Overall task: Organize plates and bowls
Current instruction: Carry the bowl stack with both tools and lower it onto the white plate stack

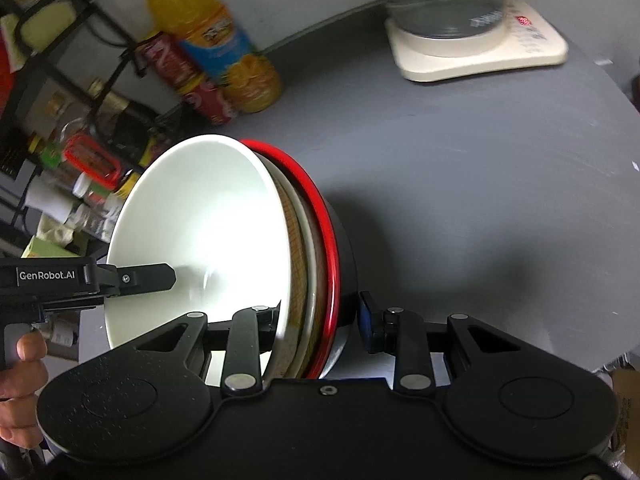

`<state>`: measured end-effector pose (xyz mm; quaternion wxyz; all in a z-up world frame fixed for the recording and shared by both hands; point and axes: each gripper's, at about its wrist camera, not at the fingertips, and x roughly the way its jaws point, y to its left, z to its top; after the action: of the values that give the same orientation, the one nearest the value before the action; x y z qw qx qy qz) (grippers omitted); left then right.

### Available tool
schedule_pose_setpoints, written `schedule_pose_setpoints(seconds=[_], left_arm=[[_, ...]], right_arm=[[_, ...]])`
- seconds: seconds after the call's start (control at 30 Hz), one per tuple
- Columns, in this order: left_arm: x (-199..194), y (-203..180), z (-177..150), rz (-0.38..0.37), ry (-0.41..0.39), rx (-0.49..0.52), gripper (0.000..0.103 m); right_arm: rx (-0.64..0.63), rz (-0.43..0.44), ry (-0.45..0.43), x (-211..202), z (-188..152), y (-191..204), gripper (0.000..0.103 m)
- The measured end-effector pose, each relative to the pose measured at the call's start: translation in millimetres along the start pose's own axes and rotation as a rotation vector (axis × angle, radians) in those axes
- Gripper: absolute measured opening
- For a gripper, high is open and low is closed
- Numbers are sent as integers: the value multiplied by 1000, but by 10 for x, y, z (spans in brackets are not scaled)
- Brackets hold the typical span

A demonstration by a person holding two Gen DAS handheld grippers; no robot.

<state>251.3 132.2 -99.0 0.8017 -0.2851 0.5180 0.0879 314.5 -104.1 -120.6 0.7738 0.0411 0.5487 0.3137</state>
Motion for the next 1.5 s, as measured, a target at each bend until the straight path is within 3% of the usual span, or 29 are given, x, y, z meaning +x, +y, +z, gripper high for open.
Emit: schedule_pose_setpoints(seconds=[0.83,1.27,1.5], left_arm=[[-602,1169,-95,50,-67,-134,24],[-563,1562,-209,60,-29,-180,24],[-530,1603,-185,57,-22,-176,24]], right_arm=[[-120,51,79,471,-117,1092,30],[-119,37,154,724,-276,1269,30],[-108,29,154,749,-262,1284,31]])
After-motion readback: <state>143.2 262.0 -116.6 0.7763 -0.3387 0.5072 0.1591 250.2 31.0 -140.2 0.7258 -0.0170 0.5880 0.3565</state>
